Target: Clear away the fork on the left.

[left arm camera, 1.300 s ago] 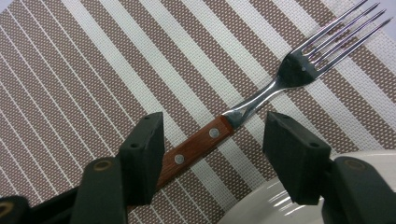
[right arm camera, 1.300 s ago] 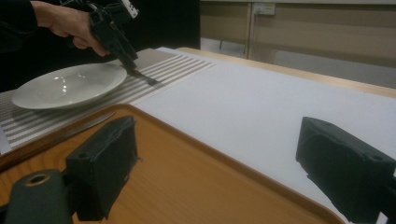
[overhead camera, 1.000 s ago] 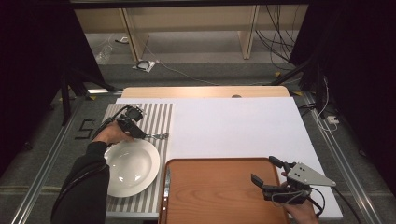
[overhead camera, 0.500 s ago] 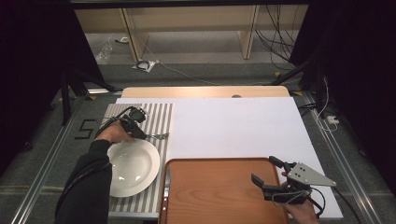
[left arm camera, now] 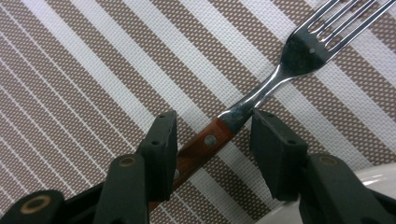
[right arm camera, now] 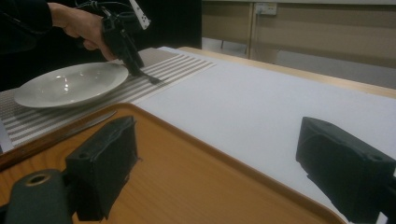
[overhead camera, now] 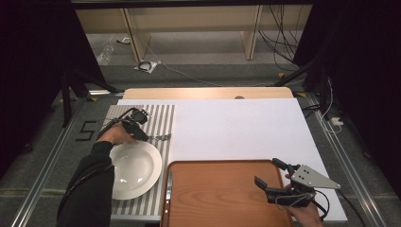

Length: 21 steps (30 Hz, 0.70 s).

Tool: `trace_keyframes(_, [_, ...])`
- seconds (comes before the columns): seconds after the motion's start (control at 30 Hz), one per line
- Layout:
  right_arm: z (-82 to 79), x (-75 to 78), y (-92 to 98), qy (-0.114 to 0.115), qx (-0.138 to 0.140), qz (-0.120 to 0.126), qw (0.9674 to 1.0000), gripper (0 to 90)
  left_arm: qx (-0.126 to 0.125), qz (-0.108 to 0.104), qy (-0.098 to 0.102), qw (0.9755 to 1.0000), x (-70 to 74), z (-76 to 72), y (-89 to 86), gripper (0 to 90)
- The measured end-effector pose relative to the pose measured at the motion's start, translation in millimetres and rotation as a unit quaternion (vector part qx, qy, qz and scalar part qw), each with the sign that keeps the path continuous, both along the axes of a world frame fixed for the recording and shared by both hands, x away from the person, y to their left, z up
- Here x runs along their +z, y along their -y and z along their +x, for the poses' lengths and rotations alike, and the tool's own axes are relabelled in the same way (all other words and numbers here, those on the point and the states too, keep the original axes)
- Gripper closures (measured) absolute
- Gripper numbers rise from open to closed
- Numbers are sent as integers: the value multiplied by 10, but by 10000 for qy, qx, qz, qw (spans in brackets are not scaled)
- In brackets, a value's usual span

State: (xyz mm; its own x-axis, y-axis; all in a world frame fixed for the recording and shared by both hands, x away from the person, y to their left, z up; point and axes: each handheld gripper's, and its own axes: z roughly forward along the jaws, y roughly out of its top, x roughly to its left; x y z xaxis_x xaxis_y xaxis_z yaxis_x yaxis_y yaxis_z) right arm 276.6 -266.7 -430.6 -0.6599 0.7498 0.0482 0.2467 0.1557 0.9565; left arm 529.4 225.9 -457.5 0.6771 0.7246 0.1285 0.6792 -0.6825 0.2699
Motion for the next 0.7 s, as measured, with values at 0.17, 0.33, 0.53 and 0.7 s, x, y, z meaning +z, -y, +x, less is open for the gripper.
trace_keyframes(0.17, [3,-1,0,23,11,-4,10000,134,-20,137,-28,9999,-43,4,3,509])
trace_keyframes(0.33, [7,-2,9,35,-5,21,10000,134,12,94,-66,9999,-39,21,-31,516])
trace_keyframes(0.53, [5,-1,3,14,6,-6,10000,134,51,69,-158,9998,-37,34,-60,514])
trace_keyframes(0.7, [10,-5,6,34,8,3,10000,134,59,48,-182,9998,-36,33,-72,574])
